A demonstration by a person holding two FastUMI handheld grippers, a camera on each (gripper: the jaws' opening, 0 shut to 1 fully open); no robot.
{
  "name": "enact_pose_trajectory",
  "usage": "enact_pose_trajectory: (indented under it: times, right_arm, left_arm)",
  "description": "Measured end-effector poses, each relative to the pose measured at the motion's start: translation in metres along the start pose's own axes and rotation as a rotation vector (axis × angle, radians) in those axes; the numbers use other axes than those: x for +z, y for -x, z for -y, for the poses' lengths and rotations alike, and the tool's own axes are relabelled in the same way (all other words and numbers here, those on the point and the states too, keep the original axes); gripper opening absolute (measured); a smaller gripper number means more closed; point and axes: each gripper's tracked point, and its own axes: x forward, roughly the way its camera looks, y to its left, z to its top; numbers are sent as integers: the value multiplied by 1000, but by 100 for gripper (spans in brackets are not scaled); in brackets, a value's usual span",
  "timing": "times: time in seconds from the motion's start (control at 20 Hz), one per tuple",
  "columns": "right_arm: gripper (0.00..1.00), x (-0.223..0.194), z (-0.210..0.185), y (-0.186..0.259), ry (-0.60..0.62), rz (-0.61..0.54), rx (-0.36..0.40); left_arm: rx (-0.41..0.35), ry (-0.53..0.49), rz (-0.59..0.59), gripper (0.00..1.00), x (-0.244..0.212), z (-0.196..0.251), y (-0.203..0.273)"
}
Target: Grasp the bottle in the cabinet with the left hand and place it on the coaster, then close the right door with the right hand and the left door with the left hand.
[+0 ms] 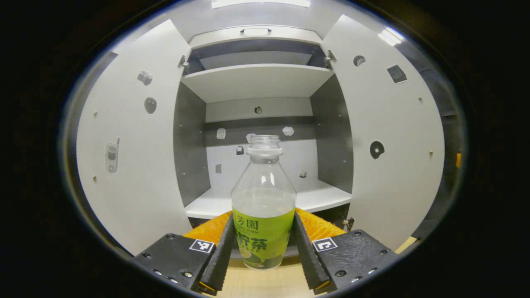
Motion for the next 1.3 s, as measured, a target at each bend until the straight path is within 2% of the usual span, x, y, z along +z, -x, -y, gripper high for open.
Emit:
enact_pose_trajectory:
  times: [0.25,0.3,0.35,0.5,0.55,0.6,0.75,0.85,0.95,1.0,1.2,1.25,1.3]
  right_arm:
    - [100,-6,-10,1,11,-7,4]
    - [99,-6,-11,1,15,-6,0]
    - [99,-9,-11,1,20,-9,-5]
    - [99,-12,-12,3,32,-3,-23]
    - [99,-12,-14,4,33,2,-25]
    - [99,-11,-17,5,35,6,-24]
    - [100,-13,-22,7,31,5,-22]
    - [99,-18,-26,8,20,-8,-20]
    - [100,-21,-30,9,10,-26,-20]
    - [99,-23,-32,9,8,-31,-22]
    - [98,-27,-43,9,13,-49,-17]
    - [99,-30,-46,8,19,-56,-15]
    - [99,-30,-49,8,23,-62,-11]
  left_arm:
    - [12,13,13,72,-26,3,24]
    - [15,14,20,68,-30,4,29]
    - [18,15,22,71,-35,4,33]
    - [30,23,15,71,-54,4,46]
    - [32,27,9,68,-61,5,50]
    - [35,26,6,71,-68,5,53]
    - [41,16,-1,71,-89,7,64]
    - [40,7,-21,67,-107,9,71]
    - [33,6,-36,75,-126,12,76]
    - [30,-1,-46,71,-135,14,78]
    - [8,0,-101,72,-177,20,91]
    - [5,-5,-112,75,-187,21,93]
    - [1,-12,-124,71,-197,21,95]
